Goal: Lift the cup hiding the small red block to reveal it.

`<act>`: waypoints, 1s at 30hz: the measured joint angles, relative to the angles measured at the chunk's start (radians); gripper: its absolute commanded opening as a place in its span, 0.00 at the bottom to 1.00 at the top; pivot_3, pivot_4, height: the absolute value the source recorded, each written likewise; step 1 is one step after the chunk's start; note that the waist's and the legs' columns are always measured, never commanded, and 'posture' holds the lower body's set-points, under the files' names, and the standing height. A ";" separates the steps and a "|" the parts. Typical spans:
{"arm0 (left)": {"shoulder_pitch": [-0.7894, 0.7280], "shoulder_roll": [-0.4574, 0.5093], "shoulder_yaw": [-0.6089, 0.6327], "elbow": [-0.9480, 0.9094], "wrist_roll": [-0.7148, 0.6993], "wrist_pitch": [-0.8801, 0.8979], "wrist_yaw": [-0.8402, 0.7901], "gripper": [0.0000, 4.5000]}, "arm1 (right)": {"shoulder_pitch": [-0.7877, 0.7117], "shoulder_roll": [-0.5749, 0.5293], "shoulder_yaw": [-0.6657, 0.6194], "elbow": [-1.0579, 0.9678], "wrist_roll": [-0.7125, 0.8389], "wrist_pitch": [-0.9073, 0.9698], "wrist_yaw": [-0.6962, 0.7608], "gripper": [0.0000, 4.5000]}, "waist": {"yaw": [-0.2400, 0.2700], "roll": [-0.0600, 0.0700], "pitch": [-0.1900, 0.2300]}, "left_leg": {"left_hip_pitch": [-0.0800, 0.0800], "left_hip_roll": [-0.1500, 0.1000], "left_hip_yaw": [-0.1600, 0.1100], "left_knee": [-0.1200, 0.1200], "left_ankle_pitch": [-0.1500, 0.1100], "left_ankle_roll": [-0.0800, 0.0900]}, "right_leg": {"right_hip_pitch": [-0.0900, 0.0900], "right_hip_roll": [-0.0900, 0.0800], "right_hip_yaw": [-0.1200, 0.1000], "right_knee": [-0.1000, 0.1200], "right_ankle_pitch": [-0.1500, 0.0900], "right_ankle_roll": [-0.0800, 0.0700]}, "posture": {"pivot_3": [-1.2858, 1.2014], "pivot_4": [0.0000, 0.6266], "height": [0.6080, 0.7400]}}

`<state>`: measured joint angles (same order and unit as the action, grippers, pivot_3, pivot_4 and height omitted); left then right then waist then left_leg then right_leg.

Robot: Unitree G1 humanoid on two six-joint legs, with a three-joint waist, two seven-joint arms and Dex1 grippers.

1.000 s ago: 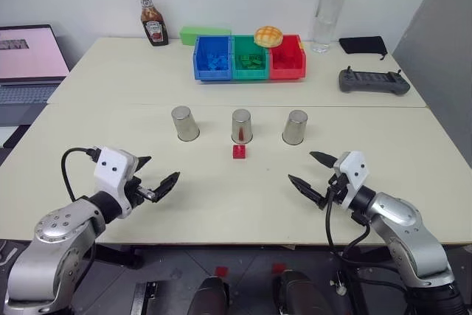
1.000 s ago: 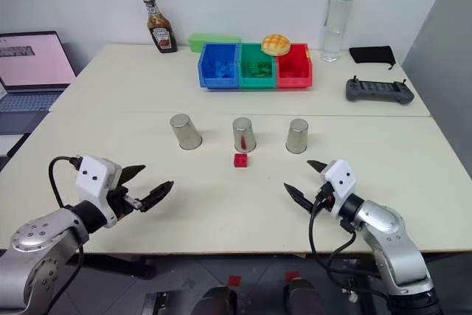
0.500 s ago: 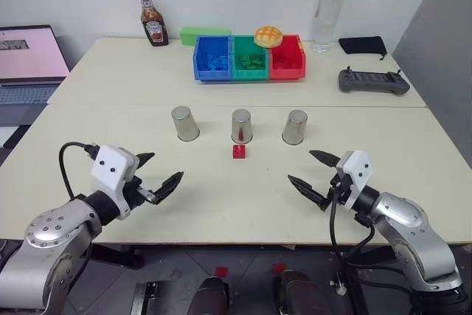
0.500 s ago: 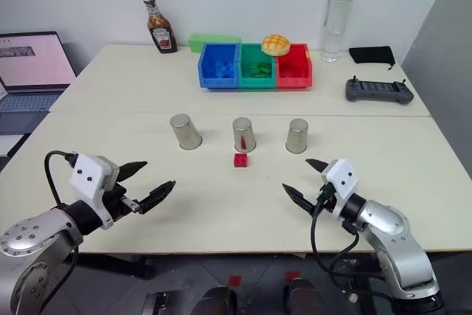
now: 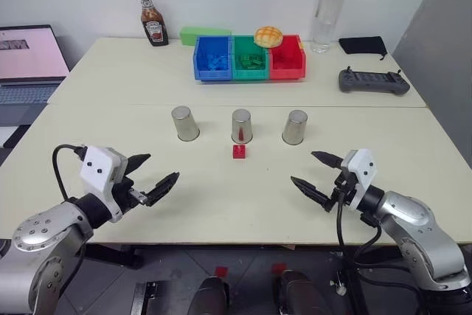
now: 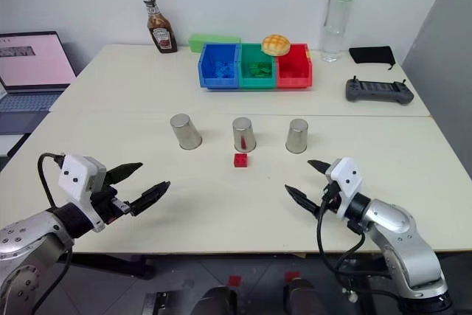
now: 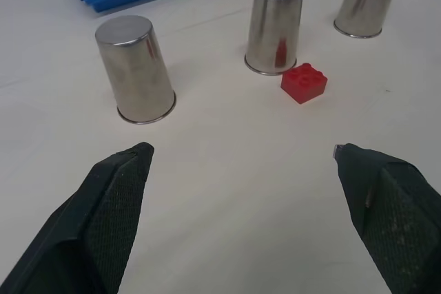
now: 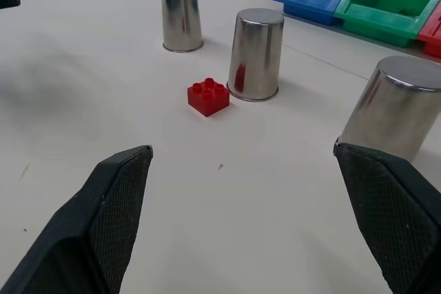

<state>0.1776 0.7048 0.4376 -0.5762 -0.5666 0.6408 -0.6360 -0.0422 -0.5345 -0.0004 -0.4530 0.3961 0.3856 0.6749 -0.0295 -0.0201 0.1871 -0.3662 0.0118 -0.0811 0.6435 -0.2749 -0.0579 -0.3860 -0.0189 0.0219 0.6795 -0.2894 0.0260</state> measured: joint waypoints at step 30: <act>-0.009 0.010 -0.040 0.028 0.055 -0.104 -0.056 1.00 | 0.026 -0.003 0.001 0.000 0.001 -0.027 0.023 1.00 | 0.000 0.000 0.000 | 0.000 0.000 0.000 0.000 0.000 0.000 | 0.000 0.000 0.000 0.000 0.000 0.000 | 0.52 0.24 1.00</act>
<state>0.1687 0.7152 0.3971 -0.5478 -0.5111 0.5369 -0.6921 -0.0166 -0.5377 0.0007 -0.4529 0.3973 0.3581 0.6978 -0.0294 -0.0201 0.1871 -0.3663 0.0119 -0.0813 0.6435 -0.2749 -0.0579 -0.3860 -0.0189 0.0216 0.6795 -0.2896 0.0262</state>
